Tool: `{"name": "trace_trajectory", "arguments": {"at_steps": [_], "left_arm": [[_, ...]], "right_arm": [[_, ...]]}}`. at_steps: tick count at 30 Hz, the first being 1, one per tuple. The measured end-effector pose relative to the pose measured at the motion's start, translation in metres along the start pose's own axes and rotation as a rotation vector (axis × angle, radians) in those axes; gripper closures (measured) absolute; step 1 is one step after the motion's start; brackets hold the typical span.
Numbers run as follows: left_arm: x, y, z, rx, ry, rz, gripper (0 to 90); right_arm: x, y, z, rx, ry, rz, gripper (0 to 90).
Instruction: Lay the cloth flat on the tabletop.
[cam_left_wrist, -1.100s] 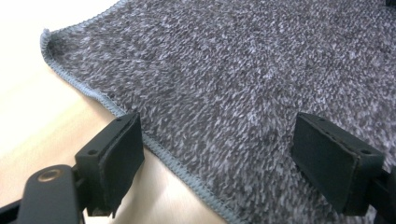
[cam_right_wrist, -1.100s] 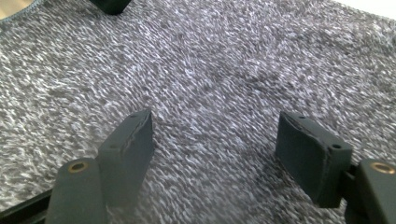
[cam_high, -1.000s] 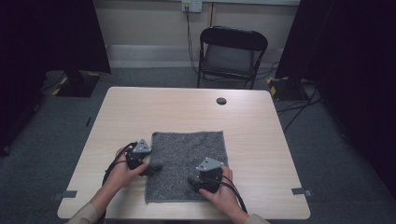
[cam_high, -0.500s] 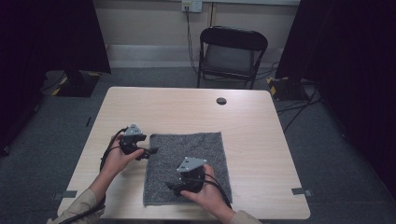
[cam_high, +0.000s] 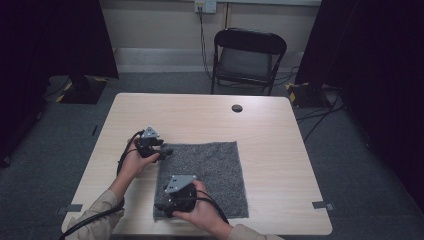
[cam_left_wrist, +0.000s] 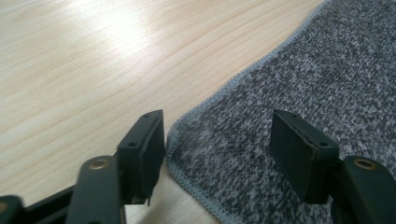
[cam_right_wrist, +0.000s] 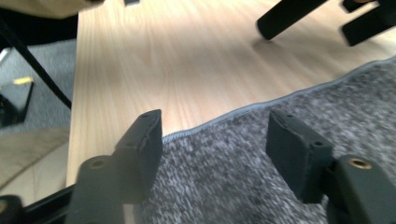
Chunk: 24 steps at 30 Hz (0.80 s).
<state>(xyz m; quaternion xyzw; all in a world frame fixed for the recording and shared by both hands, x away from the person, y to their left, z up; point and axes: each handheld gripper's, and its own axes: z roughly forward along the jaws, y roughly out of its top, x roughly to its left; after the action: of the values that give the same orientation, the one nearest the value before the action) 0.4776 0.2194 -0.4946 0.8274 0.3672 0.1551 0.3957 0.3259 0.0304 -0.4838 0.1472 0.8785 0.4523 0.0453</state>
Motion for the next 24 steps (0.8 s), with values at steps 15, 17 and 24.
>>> {"name": "trace_trajectory", "arguments": {"at_steps": [15,17,24], "left_arm": [[0.001,0.003,0.005,0.035,0.032,0.032,61.0],[0.002,0.003,0.006,0.028,0.03,0.024,63.0],[-0.001,0.007,0.009,0.037,0.024,0.036,75.2]], "right_arm": [[0.012,-0.011,0.011,0.074,0.04,-0.071,55.9],[0.013,-0.011,0.011,0.073,0.041,-0.082,60.0],[0.018,-0.012,0.011,0.068,0.042,-0.097,76.3]]}}
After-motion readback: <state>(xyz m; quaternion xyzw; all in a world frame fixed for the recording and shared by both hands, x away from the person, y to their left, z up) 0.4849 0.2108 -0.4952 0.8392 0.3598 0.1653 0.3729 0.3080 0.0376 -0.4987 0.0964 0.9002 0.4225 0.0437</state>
